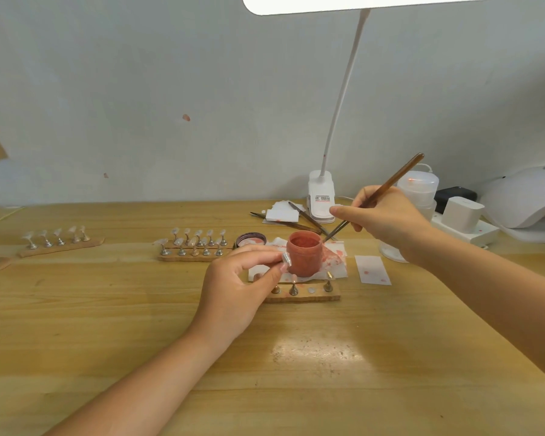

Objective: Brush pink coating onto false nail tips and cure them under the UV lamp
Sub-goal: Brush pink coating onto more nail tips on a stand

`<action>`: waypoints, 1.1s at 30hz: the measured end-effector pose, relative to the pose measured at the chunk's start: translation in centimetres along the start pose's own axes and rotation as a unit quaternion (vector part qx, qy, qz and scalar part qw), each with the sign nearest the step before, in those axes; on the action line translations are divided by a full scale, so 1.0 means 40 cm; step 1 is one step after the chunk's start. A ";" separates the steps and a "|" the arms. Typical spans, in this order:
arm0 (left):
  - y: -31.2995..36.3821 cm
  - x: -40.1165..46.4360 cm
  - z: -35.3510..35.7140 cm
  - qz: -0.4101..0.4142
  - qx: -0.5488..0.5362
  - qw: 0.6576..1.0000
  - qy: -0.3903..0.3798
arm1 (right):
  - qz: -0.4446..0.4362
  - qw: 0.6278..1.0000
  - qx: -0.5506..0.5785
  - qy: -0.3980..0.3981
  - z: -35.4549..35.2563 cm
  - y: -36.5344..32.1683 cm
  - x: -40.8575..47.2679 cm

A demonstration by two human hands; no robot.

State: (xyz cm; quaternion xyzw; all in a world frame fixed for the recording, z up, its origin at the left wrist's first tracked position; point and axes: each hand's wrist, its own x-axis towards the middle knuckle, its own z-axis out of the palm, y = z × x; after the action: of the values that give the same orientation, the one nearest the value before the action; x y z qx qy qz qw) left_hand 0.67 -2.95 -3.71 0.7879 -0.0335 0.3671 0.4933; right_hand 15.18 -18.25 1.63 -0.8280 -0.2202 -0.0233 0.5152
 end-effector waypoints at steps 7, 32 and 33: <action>-0.002 0.001 0.000 -0.008 -0.001 1.000 -0.002 | -0.073 0.986 0.147 0.024 0.002 -0.021 -0.077; -0.022 0.002 0.010 0.041 0.039 0.998 -0.010 | -0.335 0.938 0.046 0.081 0.095 0.031 -0.246; -0.021 0.002 0.010 0.041 0.036 0.998 -0.011 | -0.333 0.939 0.049 0.074 0.094 0.032 -0.246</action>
State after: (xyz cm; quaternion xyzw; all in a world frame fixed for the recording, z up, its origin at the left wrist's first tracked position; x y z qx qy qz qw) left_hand 1.30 -2.81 -4.40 0.8071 -0.0578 0.3795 0.4486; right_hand 6.11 -18.82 -3.83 -0.6773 -0.4451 -0.2441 0.5326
